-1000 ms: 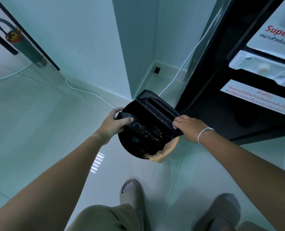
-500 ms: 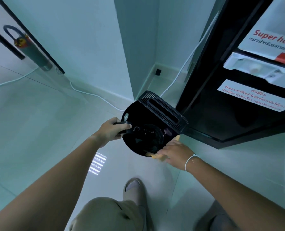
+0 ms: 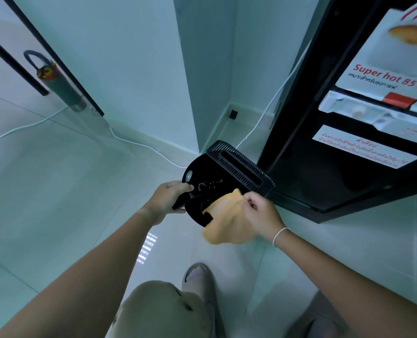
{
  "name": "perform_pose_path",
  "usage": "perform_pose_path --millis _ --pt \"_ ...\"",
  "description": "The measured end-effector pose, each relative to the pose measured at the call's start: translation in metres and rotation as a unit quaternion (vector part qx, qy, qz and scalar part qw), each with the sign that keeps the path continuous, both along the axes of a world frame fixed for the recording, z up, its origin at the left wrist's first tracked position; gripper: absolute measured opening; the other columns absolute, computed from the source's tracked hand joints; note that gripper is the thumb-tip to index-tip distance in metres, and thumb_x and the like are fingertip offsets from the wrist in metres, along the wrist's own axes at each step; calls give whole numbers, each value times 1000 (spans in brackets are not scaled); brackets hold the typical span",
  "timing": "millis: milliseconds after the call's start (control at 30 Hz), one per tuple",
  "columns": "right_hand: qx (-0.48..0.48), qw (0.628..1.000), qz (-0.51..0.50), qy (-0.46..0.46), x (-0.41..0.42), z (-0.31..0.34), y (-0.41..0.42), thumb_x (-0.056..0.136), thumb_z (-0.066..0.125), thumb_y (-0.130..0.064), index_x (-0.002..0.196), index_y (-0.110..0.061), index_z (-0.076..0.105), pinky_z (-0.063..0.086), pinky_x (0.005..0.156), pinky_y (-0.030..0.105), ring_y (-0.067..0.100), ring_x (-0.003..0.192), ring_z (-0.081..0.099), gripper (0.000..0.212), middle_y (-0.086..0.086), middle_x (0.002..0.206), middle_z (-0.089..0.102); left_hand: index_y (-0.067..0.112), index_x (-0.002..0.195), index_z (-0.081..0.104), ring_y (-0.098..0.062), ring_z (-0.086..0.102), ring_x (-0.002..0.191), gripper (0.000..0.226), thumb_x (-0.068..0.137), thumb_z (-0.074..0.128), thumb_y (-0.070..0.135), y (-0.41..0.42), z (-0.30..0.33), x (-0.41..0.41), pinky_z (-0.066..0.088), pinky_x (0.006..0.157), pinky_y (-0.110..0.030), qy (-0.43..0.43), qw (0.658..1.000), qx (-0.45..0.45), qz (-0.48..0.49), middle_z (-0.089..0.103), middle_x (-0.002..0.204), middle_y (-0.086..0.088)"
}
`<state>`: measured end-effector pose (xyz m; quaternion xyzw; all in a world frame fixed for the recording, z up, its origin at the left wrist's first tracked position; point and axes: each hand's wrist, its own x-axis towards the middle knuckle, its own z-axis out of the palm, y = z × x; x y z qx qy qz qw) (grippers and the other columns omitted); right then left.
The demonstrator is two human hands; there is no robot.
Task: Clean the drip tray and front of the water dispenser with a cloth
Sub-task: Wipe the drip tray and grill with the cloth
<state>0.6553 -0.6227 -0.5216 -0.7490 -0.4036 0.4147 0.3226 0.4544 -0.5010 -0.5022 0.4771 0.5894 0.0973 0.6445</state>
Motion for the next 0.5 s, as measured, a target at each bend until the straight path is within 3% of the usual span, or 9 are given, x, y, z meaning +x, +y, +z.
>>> perform_pose_path --millis 100,200,300,367,433,500 --pt "18 964 -188 185 -11 21 10 87 50 -18 55 -22 50 31 52 25 13 55 38 32 -7 53 45 17 59 51 -21 54 69 30 86 62 19 -3 7 0 55 79 -37 -15 1000 22 13 52 66 -5" --pt "54 926 -263 266 -26 43 20 88 49 -22 62 -23 54 39 56 25 17 61 48 27 0 65 55 16 60 45 -21 54 67 33 88 62 21 -4 17 -1 56 77 -36 -30 998 50 11 50 64 -4" --pt "95 935 -235 247 -52 57 24 89 50 -22 79 -27 58 47 73 31 17 80 58 14 0 85 64 20 53 48 -18 55 65 40 92 57 25 -5 27 1 56 78 -36 -53 996 70 6 51 53 7" --pt "118 947 -194 227 -71 64 23 90 50 -24 84 -32 58 45 77 19 7 85 59 12 -6 88 64 18 59 52 -18 56 69 35 93 54 27 -6 34 4 57 79 -39 -68 995 70 7 53 57 6" --pt "147 958 -150 196 -83 67 23 91 50 -22 84 -35 55 40 70 3 -5 85 57 16 -10 91 62 15 70 58 -18 59 71 28 94 50 25 -7 42 7 57 80 -41 -81 995 58 21 59 64 2" --pt "160 971 -103 146 -89 69 25 92 50 -20 95 -28 58 39 77 6 4 97 56 12 -6 104 61 12 77 62 -18 59 70 27 95 44 22 -7 48 6 55 81 -43 -84 994 56 29 62 66 0"
